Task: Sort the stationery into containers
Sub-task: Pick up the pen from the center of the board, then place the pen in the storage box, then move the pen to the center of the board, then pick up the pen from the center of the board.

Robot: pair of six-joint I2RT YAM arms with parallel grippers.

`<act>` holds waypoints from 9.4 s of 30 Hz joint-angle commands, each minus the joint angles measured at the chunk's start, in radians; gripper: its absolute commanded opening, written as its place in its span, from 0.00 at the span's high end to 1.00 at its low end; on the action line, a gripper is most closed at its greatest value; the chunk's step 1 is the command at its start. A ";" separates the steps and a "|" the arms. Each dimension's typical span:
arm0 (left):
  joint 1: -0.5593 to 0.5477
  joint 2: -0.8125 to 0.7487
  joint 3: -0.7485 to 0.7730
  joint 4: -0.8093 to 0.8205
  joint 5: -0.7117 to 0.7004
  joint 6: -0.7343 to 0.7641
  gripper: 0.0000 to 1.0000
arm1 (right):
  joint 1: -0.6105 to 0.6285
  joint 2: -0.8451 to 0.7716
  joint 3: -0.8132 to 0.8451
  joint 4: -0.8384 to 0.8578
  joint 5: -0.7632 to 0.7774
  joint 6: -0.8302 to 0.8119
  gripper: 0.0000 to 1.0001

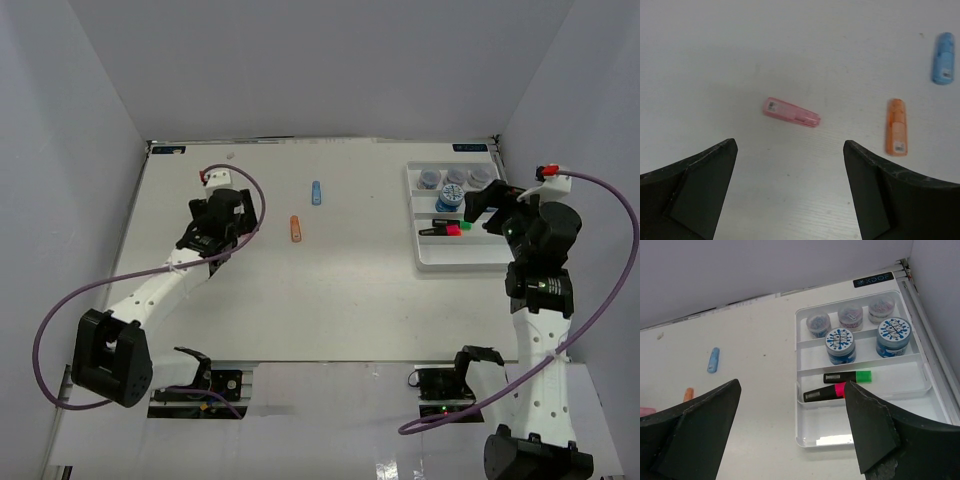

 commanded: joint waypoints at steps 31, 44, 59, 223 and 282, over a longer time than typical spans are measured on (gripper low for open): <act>0.479 0.300 -0.106 -0.088 0.325 -0.032 0.19 | 0.377 -0.219 -0.288 0.196 0.105 -0.094 0.07; 0.222 0.219 -0.135 -0.195 0.334 -0.114 0.56 | 0.379 -0.199 -0.282 0.162 0.067 -0.094 0.07; 0.059 0.073 -0.072 -0.139 0.581 -0.241 0.84 | 0.411 -0.054 -0.234 0.101 -0.188 -0.047 0.00; 0.392 0.407 0.052 -0.036 0.833 0.411 0.15 | 0.121 0.152 -0.358 0.285 -0.386 0.076 0.09; -0.139 0.064 -0.057 -0.014 0.805 0.357 0.71 | 0.520 0.238 -0.270 0.421 -0.394 0.278 0.08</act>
